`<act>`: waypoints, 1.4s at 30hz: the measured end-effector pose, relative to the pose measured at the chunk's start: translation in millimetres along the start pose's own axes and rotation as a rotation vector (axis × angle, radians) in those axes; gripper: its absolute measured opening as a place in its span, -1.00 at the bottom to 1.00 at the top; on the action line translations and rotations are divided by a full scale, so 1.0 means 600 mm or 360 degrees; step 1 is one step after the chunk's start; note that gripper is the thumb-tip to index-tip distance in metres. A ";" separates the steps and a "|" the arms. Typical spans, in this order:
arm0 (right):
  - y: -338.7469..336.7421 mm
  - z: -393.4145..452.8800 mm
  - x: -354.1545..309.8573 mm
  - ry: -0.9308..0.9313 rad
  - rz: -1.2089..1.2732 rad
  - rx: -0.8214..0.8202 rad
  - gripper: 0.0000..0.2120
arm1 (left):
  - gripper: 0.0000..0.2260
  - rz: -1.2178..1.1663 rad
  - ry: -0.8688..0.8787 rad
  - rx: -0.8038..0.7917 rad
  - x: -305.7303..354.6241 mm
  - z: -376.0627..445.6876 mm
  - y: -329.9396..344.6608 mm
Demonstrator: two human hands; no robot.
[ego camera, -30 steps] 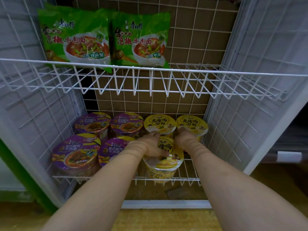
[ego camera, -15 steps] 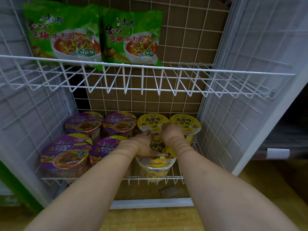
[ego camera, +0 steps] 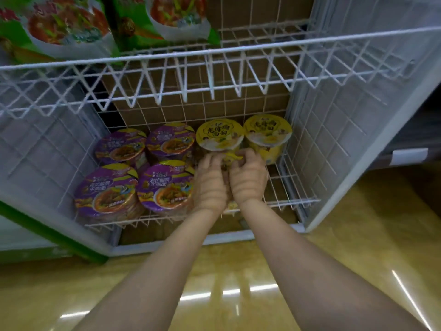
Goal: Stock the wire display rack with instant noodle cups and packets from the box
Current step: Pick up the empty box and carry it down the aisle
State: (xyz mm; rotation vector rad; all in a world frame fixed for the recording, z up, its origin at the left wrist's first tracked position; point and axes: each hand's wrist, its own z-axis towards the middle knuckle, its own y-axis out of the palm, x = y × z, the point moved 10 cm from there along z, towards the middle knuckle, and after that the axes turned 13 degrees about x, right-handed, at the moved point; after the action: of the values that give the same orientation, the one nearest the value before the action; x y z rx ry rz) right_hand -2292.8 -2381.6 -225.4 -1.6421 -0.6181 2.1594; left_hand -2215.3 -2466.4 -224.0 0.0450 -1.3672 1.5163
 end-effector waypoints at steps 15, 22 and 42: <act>-0.415 -0.007 0.155 0.0638 -0.0218 -0.0328 -0.77 | -0.57 0.0248 -0.0358 -0.1185 0.275 -0.226 0.120; -0.669 0.059 0.281 0.1001 -0.0343 -0.0148 -0.88 | -0.50 0.0158 -0.0237 -0.1583 0.550 -0.329 0.220; -1.084 0.302 0.552 0.1213 -0.0418 0.0074 -0.93 | -0.50 0.0069 -0.0423 -0.1860 0.980 -0.448 0.514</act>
State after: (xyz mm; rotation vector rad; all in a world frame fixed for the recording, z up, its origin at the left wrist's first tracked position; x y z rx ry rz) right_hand -2542.2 -1683.3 -99.6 -2.0281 -0.4952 1.2112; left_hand -2538.3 -1829.6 -169.5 -0.5270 -2.2845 0.5602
